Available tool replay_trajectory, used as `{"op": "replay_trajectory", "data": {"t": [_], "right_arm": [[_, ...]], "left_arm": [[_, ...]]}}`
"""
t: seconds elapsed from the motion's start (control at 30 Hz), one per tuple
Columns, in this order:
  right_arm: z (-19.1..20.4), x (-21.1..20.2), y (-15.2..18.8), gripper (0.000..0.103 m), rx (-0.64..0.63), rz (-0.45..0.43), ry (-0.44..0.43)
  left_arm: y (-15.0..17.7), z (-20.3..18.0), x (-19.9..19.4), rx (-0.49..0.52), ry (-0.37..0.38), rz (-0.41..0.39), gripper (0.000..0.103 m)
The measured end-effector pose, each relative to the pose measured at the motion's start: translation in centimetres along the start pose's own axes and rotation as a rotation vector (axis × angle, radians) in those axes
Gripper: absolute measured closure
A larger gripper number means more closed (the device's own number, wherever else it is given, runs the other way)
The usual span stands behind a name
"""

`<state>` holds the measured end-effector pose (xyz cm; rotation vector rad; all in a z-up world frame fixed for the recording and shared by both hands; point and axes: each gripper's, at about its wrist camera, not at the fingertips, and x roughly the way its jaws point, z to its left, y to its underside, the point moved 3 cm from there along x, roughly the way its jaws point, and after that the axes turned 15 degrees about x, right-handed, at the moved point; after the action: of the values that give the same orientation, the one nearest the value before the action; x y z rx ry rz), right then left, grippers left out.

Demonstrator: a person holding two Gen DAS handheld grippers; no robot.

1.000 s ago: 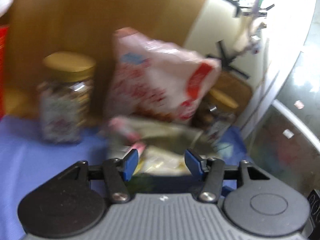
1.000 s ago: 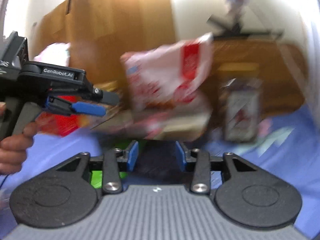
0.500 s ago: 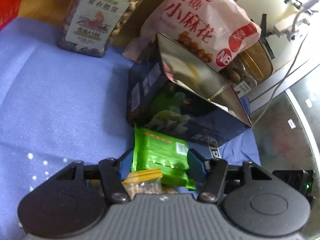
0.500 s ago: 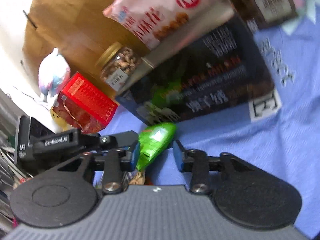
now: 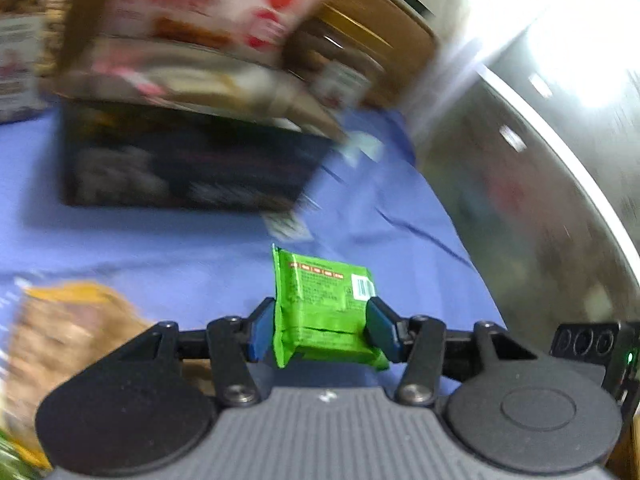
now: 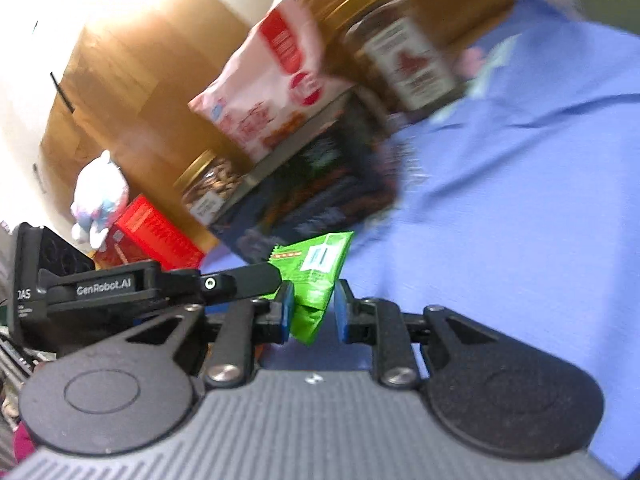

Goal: Organize snacks
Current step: 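Grasp the green square packet with the right gripper and set it before the left gripper, then close the left gripper on the green square packet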

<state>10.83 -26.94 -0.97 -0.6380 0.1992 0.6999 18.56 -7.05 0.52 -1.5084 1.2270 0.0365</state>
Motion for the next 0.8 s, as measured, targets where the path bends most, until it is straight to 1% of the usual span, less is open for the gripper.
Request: {"op": "replay_trajectory", "data": {"t": [0.07, 0.13, 0.2, 0.23, 0.3, 0.33, 0.43, 0.47, 0.5, 0.53, 0.57, 0.6, 0.63, 0.77, 0.8], "right_arm": [[-1.0, -2.1, 0.5, 0.077, 0.013, -0.029, 0.025], [-1.9, -3.1, 1.3, 0.077, 0.025, -0.046, 0.045], [-2.5, -4.1, 2.1, 0.076, 0.016, -0.05, 0.074], [-2.6, -4.3, 2.5, 0.075, -0.005, -0.049, 0.094], [-2.5, -4.4, 3.4, 0.068, -0.067, -0.045, 0.137], [-2.4, -4.5, 3.8, 0.068, -0.104, -0.053, 0.147], [-2.0, -4.8, 4.3, 0.067, -0.204, -0.064, 0.185], [-1.8, -4.8, 4.5, 0.06, -0.248, -0.074, 0.2], [-1.4, -4.8, 4.7, 0.049, -0.293, -0.087, 0.214], [-1.1, -4.8, 5.0, 0.043, -0.333, -0.096, 0.223], [-0.8, -4.6, 5.3, 0.035, -0.378, -0.1, 0.229], [-0.6, -4.4, 5.6, 0.033, -0.416, -0.094, 0.233], [-0.5, -3.9, 5.9, 0.033, -0.452, -0.083, 0.245], [-0.5, -2.3, 6.7, 0.033, -0.548, -0.076, 0.305], [-0.4, -2.0, 6.8, 0.033, -0.567, -0.081, 0.311]], "left_arm": [[0.6, -2.0, 0.8, 0.039, 0.019, 0.015, 0.054], [1.2, -3.7, 1.2, 0.081, 0.027, 0.026, 0.054], [2.1, -4.8, 1.4, 0.092, 0.041, 0.047, 0.054], [2.4, -5.1, 1.5, 0.088, 0.053, 0.057, 0.054], [3.5, -5.5, 1.6, 0.084, 0.08, 0.081, 0.054], [3.7, -5.7, 1.7, 0.089, 0.078, 0.091, 0.054], [3.9, -5.9, 1.5, 0.107, 0.059, 0.085, 0.053], [3.7, -5.9, 1.4, 0.104, 0.053, 0.079, 0.051], [3.4, -5.8, 1.2, 0.101, 0.05, 0.066, 0.048], [3.3, -5.8, 0.8, 0.102, 0.045, 0.054, 0.041], [3.1, -5.7, 0.6, 0.105, 0.038, 0.045, 0.037], [2.8, -5.7, 0.5, 0.11, 0.033, 0.038, 0.03], [2.8, -5.7, 0.4, 0.115, 0.03, 0.033, 0.027], [3.1, -5.5, 1.3, 0.102, 0.037, 0.064, 0.027], [3.4, -5.4, 1.7, 0.094, 0.041, 0.078, 0.029]]}}
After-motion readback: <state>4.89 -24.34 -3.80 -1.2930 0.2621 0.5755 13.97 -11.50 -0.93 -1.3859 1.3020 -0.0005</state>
